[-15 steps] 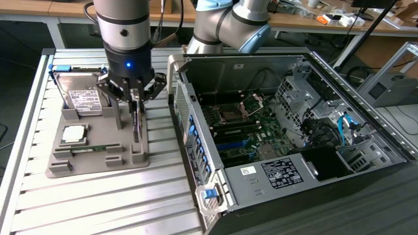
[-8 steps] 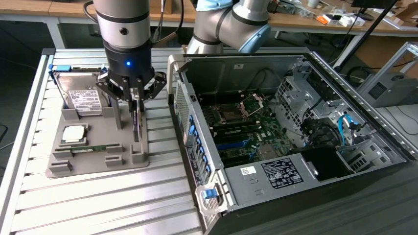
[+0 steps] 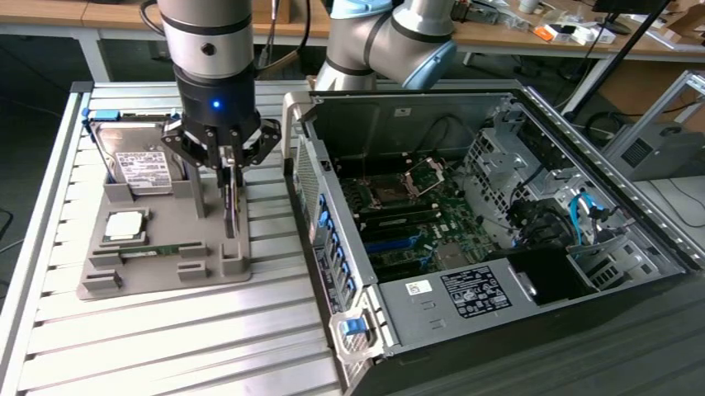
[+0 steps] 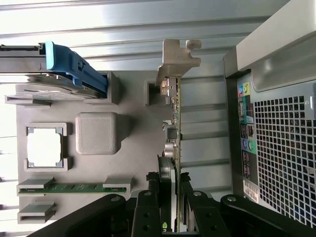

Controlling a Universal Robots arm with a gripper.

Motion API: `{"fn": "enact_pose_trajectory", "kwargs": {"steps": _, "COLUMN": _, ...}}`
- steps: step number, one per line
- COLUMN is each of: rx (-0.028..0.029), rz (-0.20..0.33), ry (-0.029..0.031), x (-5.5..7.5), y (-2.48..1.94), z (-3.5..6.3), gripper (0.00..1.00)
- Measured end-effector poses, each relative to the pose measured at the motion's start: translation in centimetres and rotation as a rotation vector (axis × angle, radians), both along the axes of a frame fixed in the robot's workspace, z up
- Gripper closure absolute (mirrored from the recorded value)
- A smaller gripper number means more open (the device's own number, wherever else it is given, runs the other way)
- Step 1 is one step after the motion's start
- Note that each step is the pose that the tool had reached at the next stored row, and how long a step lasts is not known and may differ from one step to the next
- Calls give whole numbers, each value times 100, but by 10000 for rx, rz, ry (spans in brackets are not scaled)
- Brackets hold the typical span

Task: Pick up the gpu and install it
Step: 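Pick up the gpu and move the gpu toward the slot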

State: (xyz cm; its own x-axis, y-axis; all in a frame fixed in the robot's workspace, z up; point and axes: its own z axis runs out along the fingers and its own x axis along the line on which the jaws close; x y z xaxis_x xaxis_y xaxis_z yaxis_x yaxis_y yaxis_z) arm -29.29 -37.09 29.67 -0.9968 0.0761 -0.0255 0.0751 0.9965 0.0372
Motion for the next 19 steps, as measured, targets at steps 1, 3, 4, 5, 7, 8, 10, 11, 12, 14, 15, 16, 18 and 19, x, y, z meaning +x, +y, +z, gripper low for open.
{"fn": "enact_pose_trajectory", "kwargs": {"steps": 1, "rx": 0, "rz": 0, "ry": 0, "x": 0, "y": 0, "z": 2, "gripper": 73}}
{"fn": "enact_pose_trajectory", "kwargs": {"steps": 3, "rx": 0, "rz": 0, "ry": 0, "x": 0, "y": 0, "z": 5, "gripper": 73}}
{"fn": "enact_pose_trajectory", "kwargs": {"steps": 4, "rx": 0, "rz": 0, "ry": 0, "x": 0, "y": 0, "z": 7, "gripper": 73}}
{"fn": "enact_pose_trajectory", "kwargs": {"steps": 5, "rx": -1, "rz": 0, "ry": 1, "x": 0, "y": 0, "z": 9, "gripper": 73}}
{"fn": "enact_pose_trajectory", "kwargs": {"steps": 7, "rx": 0, "rz": 0, "ry": 0, "x": 0, "y": 0, "z": 13, "gripper": 73}}
{"fn": "enact_pose_trajectory", "kwargs": {"steps": 8, "rx": -1, "rz": 0, "ry": 0, "x": 0, "y": 0, "z": 14, "gripper": 73}}
{"fn": "enact_pose_trajectory", "kwargs": {"steps": 10, "rx": -1, "rz": 0, "ry": 0, "x": 0, "y": 0, "z": 18, "gripper": 73}}
{"fn": "enact_pose_trajectory", "kwargs": {"steps": 11, "rx": -1, "rz": 0, "ry": 1, "x": 0, "y": 0, "z": 20, "gripper": 73}}
{"fn": "enact_pose_trajectory", "kwargs": {"steps": 12, "rx": -1, "rz": 0, "ry": 0, "x": 0, "y": 0, "z": 21, "gripper": 73}}
{"fn": "enact_pose_trajectory", "kwargs": {"steps": 14, "rx": 0, "rz": 0, "ry": 0, "x": 0, "y": 0, "z": 26, "gripper": 73}}
{"fn": "enact_pose_trajectory", "kwargs": {"steps": 15, "rx": 0, "rz": 0, "ry": 0, "x": 0, "y": 0, "z": 28, "gripper": 73}}
{"fn": "enact_pose_trajectory", "kwargs": {"steps": 16, "rx": -1, "rz": 0, "ry": 0, "x": 0, "y": 0, "z": 29, "gripper": 73}}
{"fn": "enact_pose_trajectory", "kwargs": {"steps": 18, "rx": 0, "rz": 0, "ry": 0, "x": 0, "y": 0, "z": 34, "gripper": 73}}
{"fn": "enact_pose_trajectory", "kwargs": {"steps": 19, "rx": -1, "rz": 0, "ry": 0, "x": 0, "y": 0, "z": 36, "gripper": 73}}
